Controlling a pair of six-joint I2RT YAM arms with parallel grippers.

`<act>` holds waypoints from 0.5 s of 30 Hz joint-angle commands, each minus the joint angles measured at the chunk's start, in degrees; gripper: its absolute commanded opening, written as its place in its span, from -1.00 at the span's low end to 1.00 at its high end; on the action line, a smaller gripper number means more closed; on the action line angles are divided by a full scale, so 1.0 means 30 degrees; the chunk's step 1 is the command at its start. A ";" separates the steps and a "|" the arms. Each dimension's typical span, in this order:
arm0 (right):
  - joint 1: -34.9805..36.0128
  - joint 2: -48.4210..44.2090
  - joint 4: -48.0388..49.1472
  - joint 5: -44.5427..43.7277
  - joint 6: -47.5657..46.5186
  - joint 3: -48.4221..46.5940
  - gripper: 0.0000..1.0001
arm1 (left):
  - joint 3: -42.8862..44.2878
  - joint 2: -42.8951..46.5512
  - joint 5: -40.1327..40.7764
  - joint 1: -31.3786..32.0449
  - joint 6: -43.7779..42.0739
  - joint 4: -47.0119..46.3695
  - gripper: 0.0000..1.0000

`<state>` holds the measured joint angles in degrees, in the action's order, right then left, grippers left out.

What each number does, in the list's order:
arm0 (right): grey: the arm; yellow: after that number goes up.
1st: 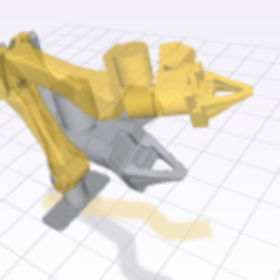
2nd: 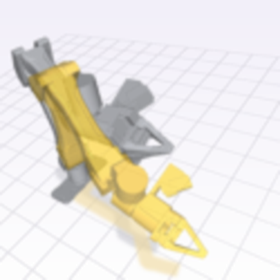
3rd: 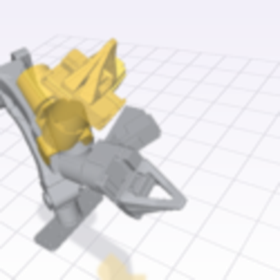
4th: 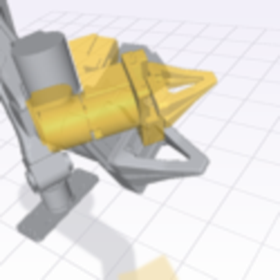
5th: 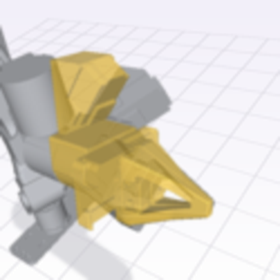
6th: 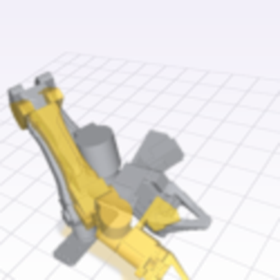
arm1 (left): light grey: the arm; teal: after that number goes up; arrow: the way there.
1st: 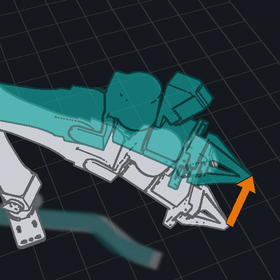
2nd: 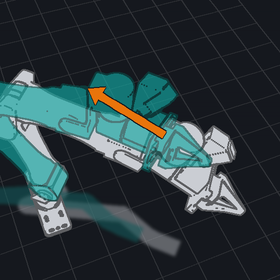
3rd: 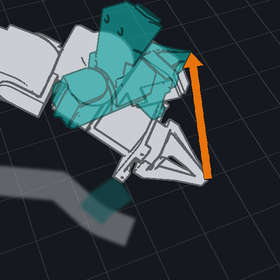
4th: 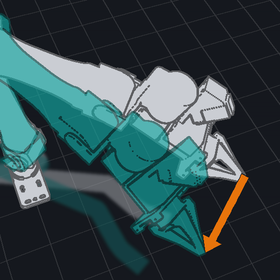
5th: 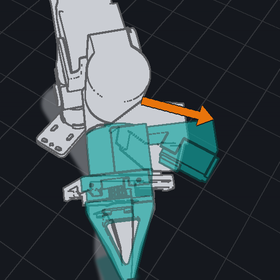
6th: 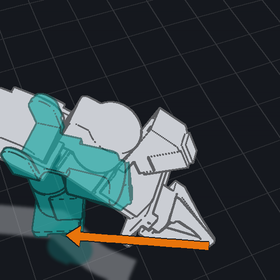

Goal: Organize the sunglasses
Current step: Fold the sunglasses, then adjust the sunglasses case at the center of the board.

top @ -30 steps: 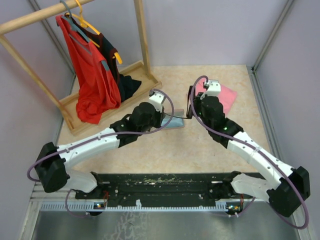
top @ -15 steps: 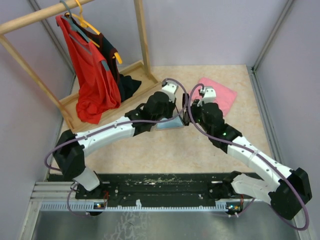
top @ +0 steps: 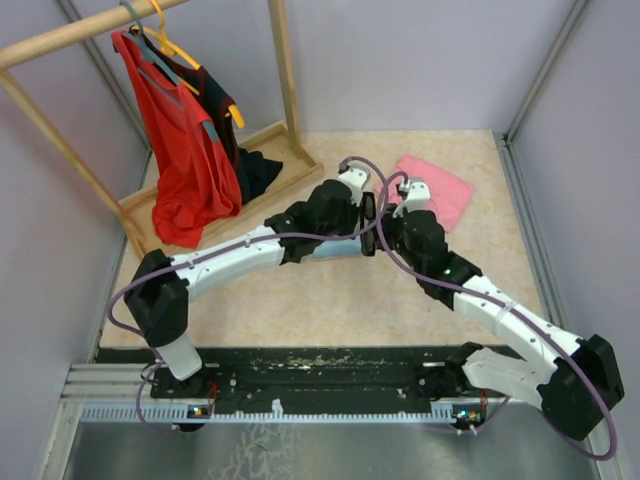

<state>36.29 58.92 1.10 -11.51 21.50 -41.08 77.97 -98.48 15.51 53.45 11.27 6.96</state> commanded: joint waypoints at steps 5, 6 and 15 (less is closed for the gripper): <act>-0.2008 -0.2788 -0.2557 -0.1379 0.2055 0.0930 -1.00 | -0.1541 0.1676 -0.4243 -0.2864 -0.4907 -0.2340 0.07; -0.2084 -0.3184 -0.2996 -0.1361 0.2036 0.1057 -1.00 | -0.1581 0.1642 -0.4969 -0.3259 -0.5683 -0.2539 0.19; -0.2195 -0.5877 -0.5262 0.1097 0.2217 0.1985 -1.00 | 0.1602 -0.1615 -1.3143 -0.5874 -1.0862 0.1254 0.72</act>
<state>30.09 44.36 -13.30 -12.14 27.09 -35.99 77.30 -98.37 -11.35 36.58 -11.62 4.21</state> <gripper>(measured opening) 0.019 0.840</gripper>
